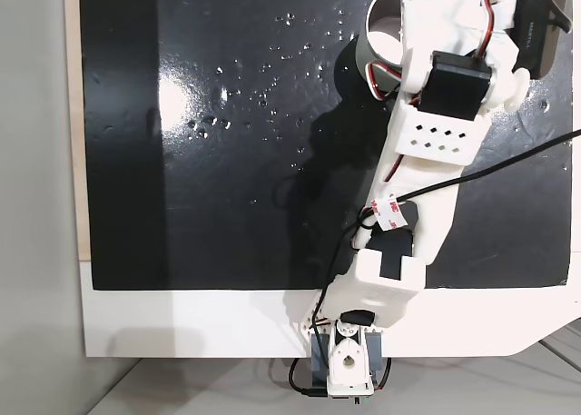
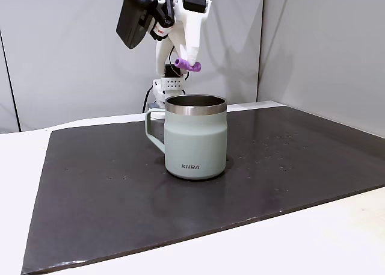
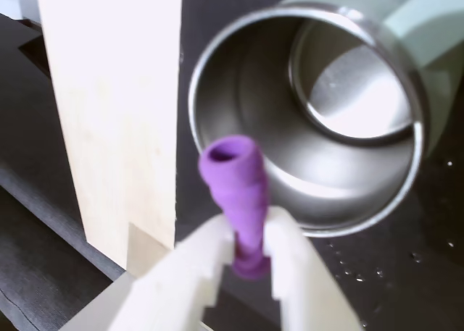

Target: Grasp a pengrip and put it in the cup.

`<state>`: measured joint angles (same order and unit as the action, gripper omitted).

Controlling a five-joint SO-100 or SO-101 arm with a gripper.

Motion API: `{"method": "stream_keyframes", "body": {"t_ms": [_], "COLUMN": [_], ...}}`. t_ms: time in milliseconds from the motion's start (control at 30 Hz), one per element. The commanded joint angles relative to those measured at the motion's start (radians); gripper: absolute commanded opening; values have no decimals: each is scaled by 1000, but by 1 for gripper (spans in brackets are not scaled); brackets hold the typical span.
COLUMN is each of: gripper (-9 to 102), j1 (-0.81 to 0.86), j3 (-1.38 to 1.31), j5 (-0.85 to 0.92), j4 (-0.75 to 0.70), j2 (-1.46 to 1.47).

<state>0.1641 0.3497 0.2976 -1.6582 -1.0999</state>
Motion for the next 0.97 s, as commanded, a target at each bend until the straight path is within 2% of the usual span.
{"method": "stream_keyframes", "body": {"t_ms": [0,133,933], "gripper": [25,32,32], "j1": [-2,25,31], "j3": [-120,-172,-221], "j5": [-6,-15,-2], "j4": [-64,-107,-166], "j2": [-23,-20,-43]}}
